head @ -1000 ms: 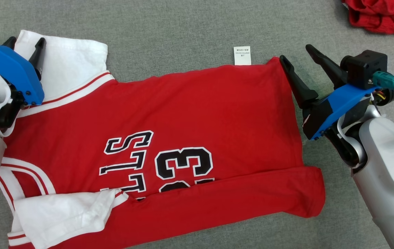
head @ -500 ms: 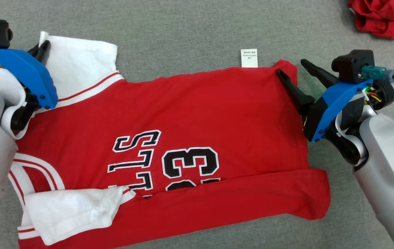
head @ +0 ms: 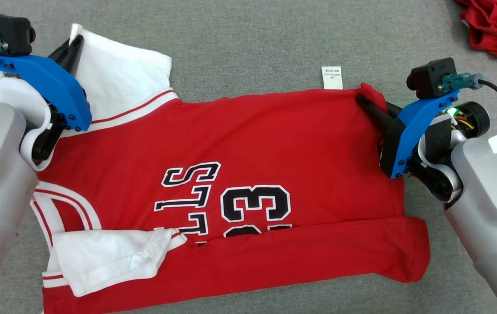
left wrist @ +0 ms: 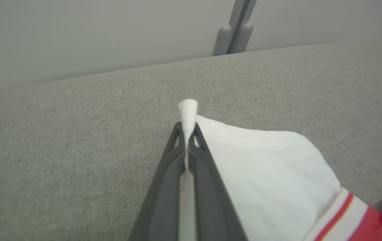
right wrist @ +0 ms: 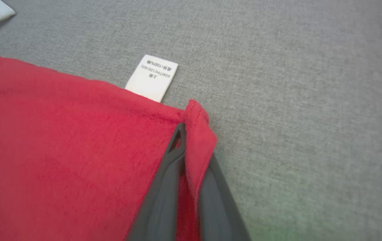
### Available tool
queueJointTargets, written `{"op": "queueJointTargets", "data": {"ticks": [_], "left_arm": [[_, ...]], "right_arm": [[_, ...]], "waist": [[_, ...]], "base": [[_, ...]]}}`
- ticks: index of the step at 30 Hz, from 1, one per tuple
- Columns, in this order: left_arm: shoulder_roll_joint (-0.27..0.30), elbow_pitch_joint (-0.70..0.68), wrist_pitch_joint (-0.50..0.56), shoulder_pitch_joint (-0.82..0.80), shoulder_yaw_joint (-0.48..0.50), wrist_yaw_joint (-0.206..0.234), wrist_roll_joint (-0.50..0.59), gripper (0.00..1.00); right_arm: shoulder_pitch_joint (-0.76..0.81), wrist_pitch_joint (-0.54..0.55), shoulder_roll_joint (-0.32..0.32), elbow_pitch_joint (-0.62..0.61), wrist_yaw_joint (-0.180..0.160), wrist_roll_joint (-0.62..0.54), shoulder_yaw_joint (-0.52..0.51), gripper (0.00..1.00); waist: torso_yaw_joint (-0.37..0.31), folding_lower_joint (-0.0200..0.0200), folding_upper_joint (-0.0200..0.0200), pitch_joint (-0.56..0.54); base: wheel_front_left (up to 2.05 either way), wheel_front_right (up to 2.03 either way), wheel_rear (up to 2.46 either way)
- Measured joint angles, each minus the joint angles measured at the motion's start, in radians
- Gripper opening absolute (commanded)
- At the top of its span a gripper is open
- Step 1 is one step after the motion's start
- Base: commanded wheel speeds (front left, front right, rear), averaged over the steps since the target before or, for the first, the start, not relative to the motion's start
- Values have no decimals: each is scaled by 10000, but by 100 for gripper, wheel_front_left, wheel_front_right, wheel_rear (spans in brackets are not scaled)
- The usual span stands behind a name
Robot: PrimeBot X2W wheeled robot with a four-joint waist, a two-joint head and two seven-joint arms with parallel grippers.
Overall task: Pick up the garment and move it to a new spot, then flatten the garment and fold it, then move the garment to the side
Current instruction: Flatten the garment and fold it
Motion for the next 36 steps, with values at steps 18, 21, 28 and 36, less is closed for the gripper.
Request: {"op": "queueJointTargets", "data": {"ticks": [18,21,28,36], "left_arm": [[-174,-798,-2299,577,-757,0,-608,0],[12,-1264,-2573,1050,-888,0,-679,0],[462,-2385,-2945,2668,-696,109,-880,0],[715,-4017,-3026,4672,-90,688,-625,0]], "right_arm": [[-248,-2817,449,2128,4,-1097,-769,0],[28,-3310,456,2234,4,-1116,-677,0],[1000,-4368,449,2368,4,-1185,-616,0],[2041,-5296,399,2452,4,-1630,-790,0]], "waist": [[518,0,0,-1238],[550,0,1,-1490],[702,-1,0,-2049],[945,-2,0,-2530]], "base": [[0,0,0],[0,0,0],[0,0,0],[0,0,0]]}}
